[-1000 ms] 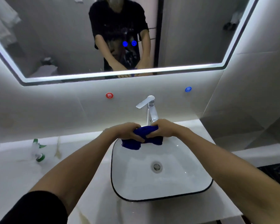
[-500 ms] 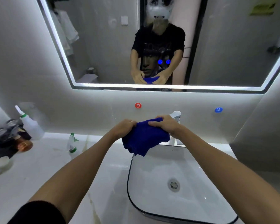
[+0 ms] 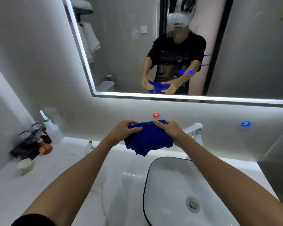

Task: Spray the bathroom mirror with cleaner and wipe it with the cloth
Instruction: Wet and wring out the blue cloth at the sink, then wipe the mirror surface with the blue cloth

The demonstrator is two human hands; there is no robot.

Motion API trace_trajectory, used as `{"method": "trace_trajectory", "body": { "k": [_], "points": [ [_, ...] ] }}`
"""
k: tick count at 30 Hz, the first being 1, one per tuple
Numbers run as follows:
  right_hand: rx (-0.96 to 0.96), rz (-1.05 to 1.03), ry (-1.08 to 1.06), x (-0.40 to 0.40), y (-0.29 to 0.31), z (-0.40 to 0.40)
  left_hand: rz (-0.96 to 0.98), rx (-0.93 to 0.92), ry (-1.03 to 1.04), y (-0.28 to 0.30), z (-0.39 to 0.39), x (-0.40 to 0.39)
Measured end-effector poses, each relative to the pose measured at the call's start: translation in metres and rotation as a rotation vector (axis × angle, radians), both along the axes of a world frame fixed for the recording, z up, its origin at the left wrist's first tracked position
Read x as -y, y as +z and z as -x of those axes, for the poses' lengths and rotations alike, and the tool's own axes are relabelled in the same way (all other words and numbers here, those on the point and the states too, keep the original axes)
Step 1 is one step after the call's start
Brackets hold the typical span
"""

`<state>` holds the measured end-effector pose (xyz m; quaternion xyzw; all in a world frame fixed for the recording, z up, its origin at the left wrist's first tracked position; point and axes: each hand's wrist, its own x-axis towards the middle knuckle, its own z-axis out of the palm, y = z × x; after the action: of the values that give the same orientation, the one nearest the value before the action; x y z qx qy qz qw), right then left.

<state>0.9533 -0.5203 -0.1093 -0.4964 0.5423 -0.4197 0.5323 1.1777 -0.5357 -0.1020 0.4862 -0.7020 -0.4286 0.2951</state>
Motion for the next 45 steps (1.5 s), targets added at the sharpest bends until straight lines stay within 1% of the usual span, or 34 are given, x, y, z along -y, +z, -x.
{"method": "trace_trajectory", "body": {
  "k": [2, 4, 6, 7, 8, 10, 11, 12, 14, 18, 20, 22, 24, 25, 28, 32, 36, 39, 42, 43, 45],
  "points": [
    [0.078, -0.087, 0.036, 0.007, 0.001, -0.005, 0.017, -0.05, 0.075, 0.002, -0.009, 0.012],
    [0.133, -0.143, 0.039, 0.016, 0.0, -0.013, -0.007, -0.125, 0.14, 0.001, -0.02, 0.027],
    [0.139, -0.156, -0.002, 0.024, 0.0, -0.027, -0.079, -0.188, 0.123, -0.002, -0.035, 0.043],
    [0.118, -0.141, -0.017, 0.028, 0.001, -0.035, -0.099, -0.173, 0.087, -0.003, -0.043, 0.051],
    [0.074, -0.116, -0.022, 0.032, 0.002, -0.043, -0.092, -0.111, 0.04, -0.002, -0.052, 0.059],
    [-0.059, -0.055, -0.031, 0.039, 0.006, -0.059, -0.037, 0.073, -0.068, 0.003, -0.066, 0.074],
    [-0.128, -0.024, -0.051, 0.044, 0.008, -0.066, -0.011, 0.127, -0.112, 0.007, -0.072, 0.081],
    [-0.19, 0.008, -0.085, 0.049, 0.008, -0.074, 0.004, 0.142, -0.138, 0.01, -0.078, 0.088],
    [-0.268, 0.082, -0.173, 0.059, 0.011, -0.091, 0.036, 0.123, -0.115, 0.016, -0.09, 0.104],
    [-0.392, 0.227, -0.346, 0.078, 0.021, -0.124, 0.121, -0.007, -0.013, 0.024, -0.111, 0.132],
    [-0.416, 0.323, -0.461, 0.085, 0.031, -0.139, 0.208, -0.084, 0.01, 0.03, -0.12, 0.14],
    [-0.484, 0.464, -0.557, 0.095, 0.046, -0.152, 0.375, -0.159, 0.05, 0.04, -0.127, 0.148],
    [-0.529, 0.585, -0.575, 0.105, 0.064, -0.164, 0.58, -0.186, 0.086, 0.058, -0.13, 0.156],
    [-0.534, 0.629, -0.562, 0.111, 0.073, -0.168, 0.652, -0.181, 0.1, 0.068, -0.131, 0.16],
    [-0.551, 0.732, -0.522, 0.127, 0.099, -0.176, 0.789, -0.096, 0.1, 0.097, -0.136, 0.171],
    [-0.638, 0.995, -0.537, 0.139, 0.135, -0.177, 1.006, 0.058, 0.032, 0.13, -0.145, 0.187],
    [-0.669, 1.142, -0.491, 0.152, 0.159, -0.172, 1.172, 0.056, 0.063, 0.163, -0.139, 0.192],
    [-0.648, 1.215, -0.524, 0.158, 0.176, -0.171, 1.187, 0.16, 0.062, 0.178, -0.133, 0.198],
    [-0.604, 1.22, -0.603, 0.16, 0.191, -0.168, 1.203, 0.197, 0.059, 0.185, -0.122, 0.201],
    [-0.588, 1.208, -0.624, 0.161, 0.194, -0.167, 1.217, 0.225, 0.09, 0.187, -0.117, 0.202],
    [-0.596, 1.18, -0.634, 0.163, 0.195, -0.167, 1.22, 0.351, 0.195, 0.194, -0.107, 0.205]
  ]
}}
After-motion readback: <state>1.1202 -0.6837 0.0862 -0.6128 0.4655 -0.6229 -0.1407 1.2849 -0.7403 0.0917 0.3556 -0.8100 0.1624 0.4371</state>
